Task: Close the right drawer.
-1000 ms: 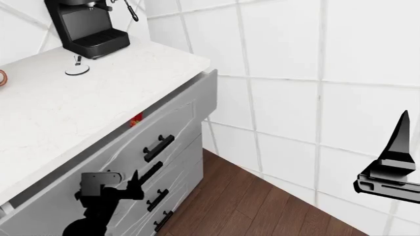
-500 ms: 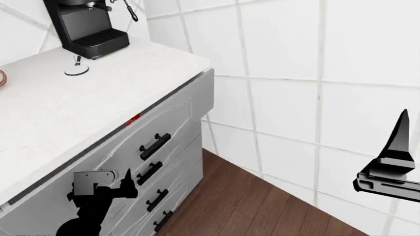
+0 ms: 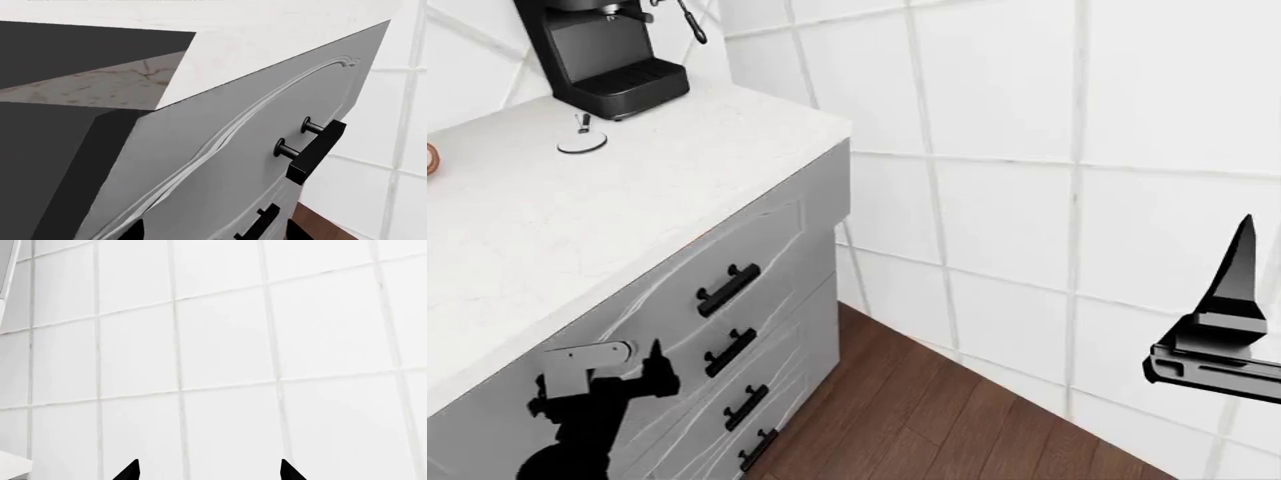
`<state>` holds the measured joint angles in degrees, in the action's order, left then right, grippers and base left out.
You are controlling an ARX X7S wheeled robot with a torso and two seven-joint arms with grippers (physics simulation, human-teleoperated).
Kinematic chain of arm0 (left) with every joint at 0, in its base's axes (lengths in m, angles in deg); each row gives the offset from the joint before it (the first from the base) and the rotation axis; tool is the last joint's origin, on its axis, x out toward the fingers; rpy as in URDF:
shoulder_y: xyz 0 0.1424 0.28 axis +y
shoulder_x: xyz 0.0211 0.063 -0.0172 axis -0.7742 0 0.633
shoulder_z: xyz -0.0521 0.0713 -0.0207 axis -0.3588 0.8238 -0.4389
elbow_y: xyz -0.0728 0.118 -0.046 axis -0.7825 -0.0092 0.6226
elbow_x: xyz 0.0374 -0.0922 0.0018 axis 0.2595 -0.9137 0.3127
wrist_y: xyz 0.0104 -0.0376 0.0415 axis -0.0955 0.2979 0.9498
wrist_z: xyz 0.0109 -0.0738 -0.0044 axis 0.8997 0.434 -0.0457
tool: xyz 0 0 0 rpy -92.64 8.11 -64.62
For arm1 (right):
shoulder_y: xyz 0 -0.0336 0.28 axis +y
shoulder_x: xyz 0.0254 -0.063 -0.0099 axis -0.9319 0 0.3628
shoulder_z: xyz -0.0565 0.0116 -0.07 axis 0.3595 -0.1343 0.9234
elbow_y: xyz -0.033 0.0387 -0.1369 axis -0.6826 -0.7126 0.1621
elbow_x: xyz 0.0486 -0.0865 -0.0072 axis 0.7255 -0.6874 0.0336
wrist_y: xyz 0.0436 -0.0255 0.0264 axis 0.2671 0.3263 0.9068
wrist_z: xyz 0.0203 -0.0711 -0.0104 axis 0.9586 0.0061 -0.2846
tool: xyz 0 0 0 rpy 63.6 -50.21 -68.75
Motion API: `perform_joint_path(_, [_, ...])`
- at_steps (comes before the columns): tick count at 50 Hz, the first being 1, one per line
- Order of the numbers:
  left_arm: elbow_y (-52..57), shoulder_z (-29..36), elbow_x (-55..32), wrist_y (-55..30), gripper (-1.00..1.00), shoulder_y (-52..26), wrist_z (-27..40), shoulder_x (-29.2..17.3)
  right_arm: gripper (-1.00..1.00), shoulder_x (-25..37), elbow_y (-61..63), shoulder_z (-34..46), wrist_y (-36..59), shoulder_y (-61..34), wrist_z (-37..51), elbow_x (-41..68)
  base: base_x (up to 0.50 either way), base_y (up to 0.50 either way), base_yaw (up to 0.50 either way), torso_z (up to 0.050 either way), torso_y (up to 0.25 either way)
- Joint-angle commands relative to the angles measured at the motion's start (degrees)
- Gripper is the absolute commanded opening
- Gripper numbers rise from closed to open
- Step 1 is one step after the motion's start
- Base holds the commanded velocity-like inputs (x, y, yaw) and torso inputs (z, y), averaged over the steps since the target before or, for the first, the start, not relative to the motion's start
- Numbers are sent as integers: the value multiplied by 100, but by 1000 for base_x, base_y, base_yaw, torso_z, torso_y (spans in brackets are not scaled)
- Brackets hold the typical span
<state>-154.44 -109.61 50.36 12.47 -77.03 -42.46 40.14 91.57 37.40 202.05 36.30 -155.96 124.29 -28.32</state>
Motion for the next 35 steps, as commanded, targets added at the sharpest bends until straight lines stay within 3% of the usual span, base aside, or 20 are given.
perform_joint_path(1, [2, -819, -192, -83, 100, -1, 306, -201, 100, -8, 0, -3, 5, -14, 3, 20, 0, 0, 0, 0, 0])
perform_joint_path(12, [2, -877, -204, -129, 100, -4, 318, -224, 100, -12, 0, -1, -1, -14, 3, 13, 0, 0, 0, 0, 0])
perform_joint_path(13, [1, -972, -159, -285, 100, 123, 1035, -391, 100, 9, 0, 35, 14, -16, 3, -56, 0, 0, 0, 0, 0])
perform_joint_path(17, [2, -1037, -198, -249, 100, 132, 1207, -447, 100, 34, 0, 70, 4, -16, 3, -93, 0, 0, 0, 0, 0])
perform_joint_path(23, [2, -1064, -136, -190, 100, 160, 2016, -524, 100, 51, 0, 107, -3, -16, 3, -136, 0, 0, 0, 0, 0])
perform_joint_path(35, [2, -1222, -201, -325, 100, 111, 2428, -561, 100, 88, 0, 180, -32, -14, 3, -218, 0, 0, 0, 0, 0])
